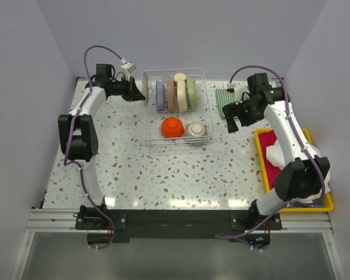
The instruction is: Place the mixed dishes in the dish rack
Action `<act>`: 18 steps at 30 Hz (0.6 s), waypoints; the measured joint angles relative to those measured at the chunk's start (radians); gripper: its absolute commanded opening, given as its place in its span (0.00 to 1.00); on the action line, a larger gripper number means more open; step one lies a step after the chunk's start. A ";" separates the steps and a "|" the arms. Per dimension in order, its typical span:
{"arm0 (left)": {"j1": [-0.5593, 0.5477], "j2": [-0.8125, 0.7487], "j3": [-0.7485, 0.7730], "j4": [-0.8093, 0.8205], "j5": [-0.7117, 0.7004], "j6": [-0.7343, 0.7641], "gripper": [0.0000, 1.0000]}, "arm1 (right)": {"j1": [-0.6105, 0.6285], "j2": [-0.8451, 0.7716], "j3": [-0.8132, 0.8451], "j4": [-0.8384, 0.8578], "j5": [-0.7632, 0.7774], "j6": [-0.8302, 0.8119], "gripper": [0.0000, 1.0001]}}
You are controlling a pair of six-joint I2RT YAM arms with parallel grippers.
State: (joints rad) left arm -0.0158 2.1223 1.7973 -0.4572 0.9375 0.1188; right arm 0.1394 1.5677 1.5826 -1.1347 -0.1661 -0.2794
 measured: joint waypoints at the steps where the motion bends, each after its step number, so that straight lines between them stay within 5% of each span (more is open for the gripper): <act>1: -0.011 -0.024 -0.043 0.032 -0.013 0.016 0.00 | 0.000 0.000 -0.003 -0.002 0.000 0.000 0.92; 18: -0.073 -0.182 -0.369 0.430 -0.124 0.027 0.00 | 0.000 -0.018 -0.071 0.006 0.000 -0.003 0.93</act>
State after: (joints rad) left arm -0.0891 1.9400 1.4288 -0.0269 0.8131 0.1459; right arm 0.1394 1.5494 1.5120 -1.1290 -0.1661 -0.2821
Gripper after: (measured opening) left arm 0.029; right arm 0.921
